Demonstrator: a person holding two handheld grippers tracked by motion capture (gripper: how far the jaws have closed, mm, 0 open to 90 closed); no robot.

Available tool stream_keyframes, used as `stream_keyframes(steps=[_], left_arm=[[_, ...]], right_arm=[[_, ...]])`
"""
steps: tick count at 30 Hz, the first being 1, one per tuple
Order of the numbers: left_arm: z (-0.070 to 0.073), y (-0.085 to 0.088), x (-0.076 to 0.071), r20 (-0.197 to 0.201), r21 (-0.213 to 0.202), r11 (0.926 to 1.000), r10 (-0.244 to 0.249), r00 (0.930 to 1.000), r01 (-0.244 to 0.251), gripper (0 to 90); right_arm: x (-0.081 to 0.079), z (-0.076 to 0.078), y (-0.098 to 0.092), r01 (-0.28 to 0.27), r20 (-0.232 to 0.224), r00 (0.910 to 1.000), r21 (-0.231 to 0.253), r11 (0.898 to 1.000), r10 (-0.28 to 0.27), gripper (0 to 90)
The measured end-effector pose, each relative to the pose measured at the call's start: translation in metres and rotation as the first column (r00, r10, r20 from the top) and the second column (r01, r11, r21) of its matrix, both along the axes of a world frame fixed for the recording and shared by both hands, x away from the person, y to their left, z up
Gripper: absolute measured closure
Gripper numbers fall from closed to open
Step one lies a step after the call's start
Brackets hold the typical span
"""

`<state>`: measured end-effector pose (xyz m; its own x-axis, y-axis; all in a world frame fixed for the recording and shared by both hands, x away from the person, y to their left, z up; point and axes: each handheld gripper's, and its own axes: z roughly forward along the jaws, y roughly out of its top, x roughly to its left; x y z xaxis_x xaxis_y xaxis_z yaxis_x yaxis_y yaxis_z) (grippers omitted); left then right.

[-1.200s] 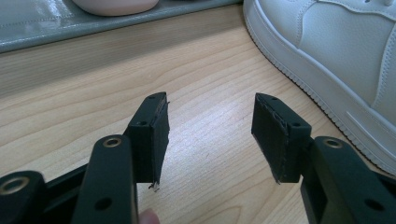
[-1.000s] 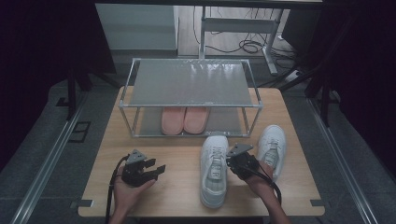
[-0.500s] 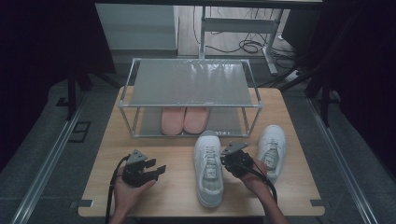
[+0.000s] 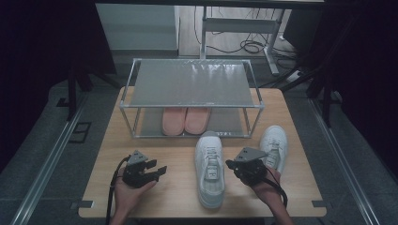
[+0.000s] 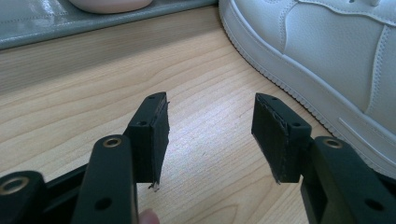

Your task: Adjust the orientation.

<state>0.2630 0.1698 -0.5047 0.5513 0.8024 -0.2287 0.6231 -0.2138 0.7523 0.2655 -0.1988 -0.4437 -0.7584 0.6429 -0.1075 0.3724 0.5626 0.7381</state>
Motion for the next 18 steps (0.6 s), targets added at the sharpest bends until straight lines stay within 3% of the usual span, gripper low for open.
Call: stream_keyframes(steps=[7,14,18], left_arm=[[0.0,-0.001,-0.001,-0.003,0.001,1.0,0.002,1.0,-0.002,46.9],[0.0,-0.002,-0.001,-0.005,0.005,1.0,-0.002,1.0,0.002,46.9],[0.0,-0.001,-0.001,-0.004,0.003,1.0,-0.001,1.0,0.001,46.9]], right_arm=[[-0.015,0.002,0.004,-0.045,-0.004,0.999,0.052,0.998,0.045,90.0],[-0.023,-0.006,0.028,-0.129,-0.031,0.9909,0.047,0.99,0.131,90.0],[-0.026,-0.013,0.032,-0.143,-0.045,0.9885,0.032,0.989,0.144,90.0]])
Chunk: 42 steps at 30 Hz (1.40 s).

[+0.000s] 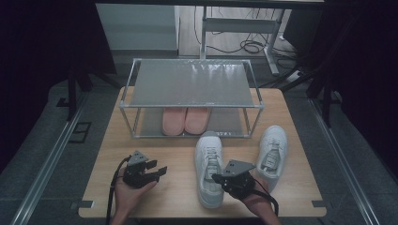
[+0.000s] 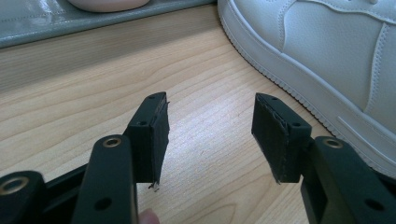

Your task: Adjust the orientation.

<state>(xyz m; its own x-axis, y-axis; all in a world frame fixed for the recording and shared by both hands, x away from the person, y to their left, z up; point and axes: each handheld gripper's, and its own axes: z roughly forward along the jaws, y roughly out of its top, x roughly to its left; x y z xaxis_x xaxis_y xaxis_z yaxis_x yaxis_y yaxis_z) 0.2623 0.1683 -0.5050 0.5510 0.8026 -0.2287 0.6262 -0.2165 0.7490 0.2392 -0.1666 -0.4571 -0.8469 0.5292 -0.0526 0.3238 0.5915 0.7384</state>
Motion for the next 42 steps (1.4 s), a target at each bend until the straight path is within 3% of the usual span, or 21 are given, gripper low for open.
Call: stream_keyframes(steps=[9,27,42], left_arm=[[-0.001,-0.001,0.0,-0.002,0.002,1.0,-0.002,1.0,0.002,46.8],[-0.003,-0.001,0.001,-0.013,-0.002,1.0,-0.001,0.9999,0.001,46.8],[-0.003,0.001,0.001,-0.013,-0.005,1.0,0.003,0.9999,-0.003,46.8]], right_arm=[[-0.007,-0.014,-0.002,0.001,-0.036,0.9994,-0.028,1.0,-0.002,90.0],[-0.005,-0.013,-0.011,0.013,-0.061,0.998,-0.033,0.999,-0.015,90.0],[-0.007,-0.008,-0.038,0.045,-0.072,0.9962,-0.04,0.998,-0.048,90.0]])
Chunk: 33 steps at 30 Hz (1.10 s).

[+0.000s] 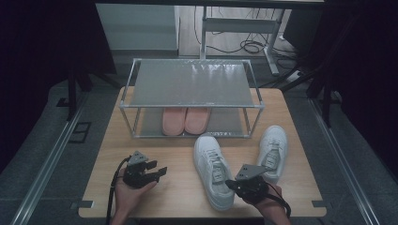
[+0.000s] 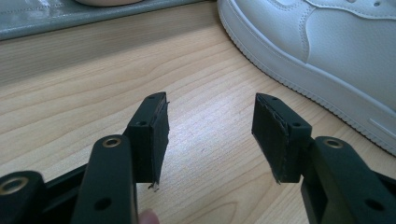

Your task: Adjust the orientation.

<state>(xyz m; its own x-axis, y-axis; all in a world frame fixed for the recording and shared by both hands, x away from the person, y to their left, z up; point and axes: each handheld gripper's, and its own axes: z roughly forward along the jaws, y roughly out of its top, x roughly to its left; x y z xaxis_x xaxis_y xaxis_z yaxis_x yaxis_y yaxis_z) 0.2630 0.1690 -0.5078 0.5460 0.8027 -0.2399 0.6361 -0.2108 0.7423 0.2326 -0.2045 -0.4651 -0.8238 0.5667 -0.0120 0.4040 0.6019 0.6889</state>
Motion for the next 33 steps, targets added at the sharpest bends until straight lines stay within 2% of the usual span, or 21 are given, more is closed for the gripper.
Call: stream_keyframes(steps=[7,11,16,22,26,33], left_arm=[[-0.001,0.0,0.0,-0.003,0.001,1.0,0.0,1.0,0.0,46.7],[-0.001,-0.001,0.001,-0.005,0.002,1.0,-0.001,1.0,0.001,46.7],[-0.003,-0.004,0.001,-0.012,0.008,0.9999,-0.006,0.9999,0.006,46.7],[-0.002,-0.001,0.0,-0.007,0.002,1.0,0.0,1.0,0.0,46.7],[-0.001,0.0,0.0,-0.006,0.0,1.0,0.001,1.0,-0.001,46.7],[-0.002,0.0,0.0,-0.007,0.002,1.0,0.002,1.0,-0.002,46.6]], right_arm=[[0.0,0.005,-0.011,0.005,-0.008,1.0,0.009,1.0,-0.005,90.0],[0.001,0.005,-0.01,0.0,-0.009,1.0,0.006,1.0,0.0,90.0],[0.003,0.001,0.004,-0.019,-0.007,0.9998,-0.051,0.999,0.018,90.0],[0.005,0.001,-0.004,0.005,-0.001,1.0,-0.066,0.998,-0.006,90.0],[0.006,0.001,-0.013,0.027,-0.006,0.9996,-0.05,0.998,-0.028,90.0],[0.009,0.002,-0.016,0.024,-0.018,0.9995,-0.048,0.999,-0.025,90.0]])
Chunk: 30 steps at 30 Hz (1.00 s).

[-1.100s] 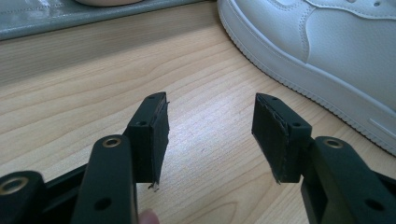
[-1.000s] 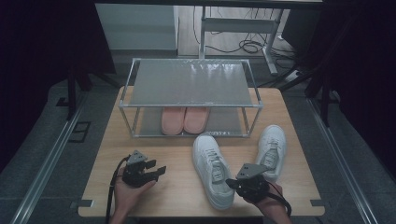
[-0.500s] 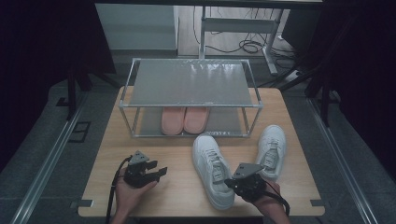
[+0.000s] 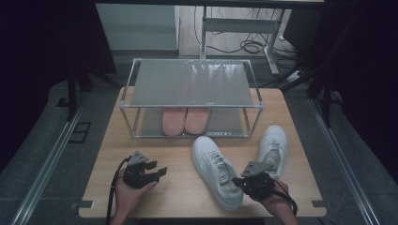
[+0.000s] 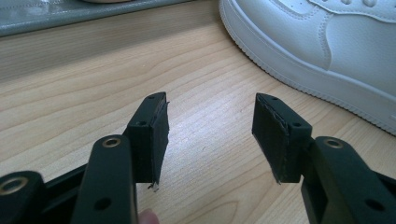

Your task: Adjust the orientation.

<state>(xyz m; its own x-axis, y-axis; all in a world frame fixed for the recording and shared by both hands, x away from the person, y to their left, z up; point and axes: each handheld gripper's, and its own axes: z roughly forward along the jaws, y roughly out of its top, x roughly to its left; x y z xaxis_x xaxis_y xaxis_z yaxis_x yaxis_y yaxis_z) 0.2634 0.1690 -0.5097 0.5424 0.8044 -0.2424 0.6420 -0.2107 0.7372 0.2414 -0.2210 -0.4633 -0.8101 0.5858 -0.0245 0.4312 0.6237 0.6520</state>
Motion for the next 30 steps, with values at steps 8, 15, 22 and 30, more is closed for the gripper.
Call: stream_keyframes(steps=[8,15,22,30], left_arm=[[0.0,0.0,0.0,-0.001,-0.006,1.0,-0.001,1.0,0.001,46.6],[0.0,0.001,0.0,0.003,-0.006,1.0,0.004,1.0,-0.004,45.9],[0.001,0.005,0.0,0.011,-0.009,0.9998,0.015,0.9998,-0.015,44.8],[0.0,0.007,0.002,-0.004,-0.006,0.9999,0.008,1.0,-0.008,40.3]], right_arm=[[0.0,0.002,-0.005,0.004,0.012,0.9999,0.005,1.0,-0.005,90.0],[-0.005,0.015,-0.012,-0.02,0.053,0.9985,0.076,0.997,0.016,90.0],[-0.006,0.029,-0.036,0.042,0.084,0.995,0.133,0.99,-0.054,90.0],[-0.004,0.031,-0.044,0.066,0.089,0.9928,0.146,0.987,-0.079,88.5]])
